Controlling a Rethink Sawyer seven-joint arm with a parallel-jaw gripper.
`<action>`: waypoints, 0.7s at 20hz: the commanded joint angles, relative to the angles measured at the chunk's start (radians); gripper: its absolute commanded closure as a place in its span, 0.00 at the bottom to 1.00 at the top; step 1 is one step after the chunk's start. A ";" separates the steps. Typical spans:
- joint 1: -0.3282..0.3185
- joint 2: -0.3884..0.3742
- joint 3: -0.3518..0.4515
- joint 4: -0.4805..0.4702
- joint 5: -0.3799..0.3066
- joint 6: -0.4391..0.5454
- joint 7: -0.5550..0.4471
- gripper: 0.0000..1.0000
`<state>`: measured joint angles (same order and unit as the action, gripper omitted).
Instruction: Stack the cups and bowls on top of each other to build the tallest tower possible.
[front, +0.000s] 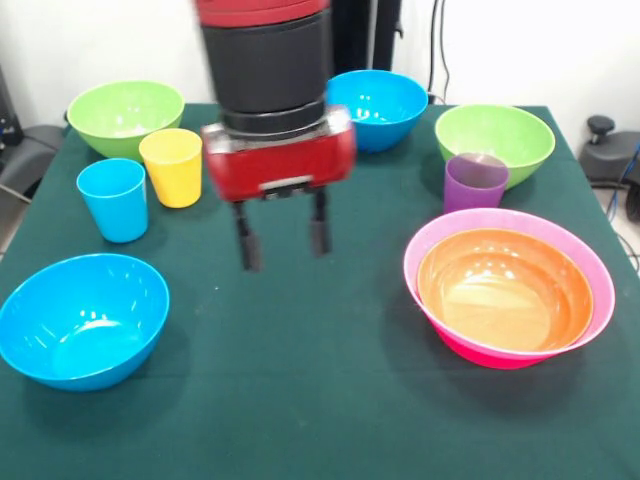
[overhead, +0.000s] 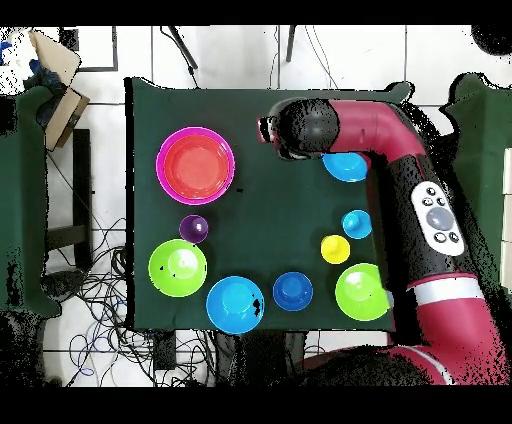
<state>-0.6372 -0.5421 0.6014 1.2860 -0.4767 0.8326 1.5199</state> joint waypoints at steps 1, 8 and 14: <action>-0.057 0.083 0.030 -0.025 -0.136 0.167 -0.499 0.00; -0.146 0.018 0.067 0.053 -0.148 0.236 -0.664 0.00; -0.215 -0.028 0.080 0.093 -0.168 0.280 -0.815 0.00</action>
<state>-0.8232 -0.5423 0.6400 1.2966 -0.5595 0.9808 1.1439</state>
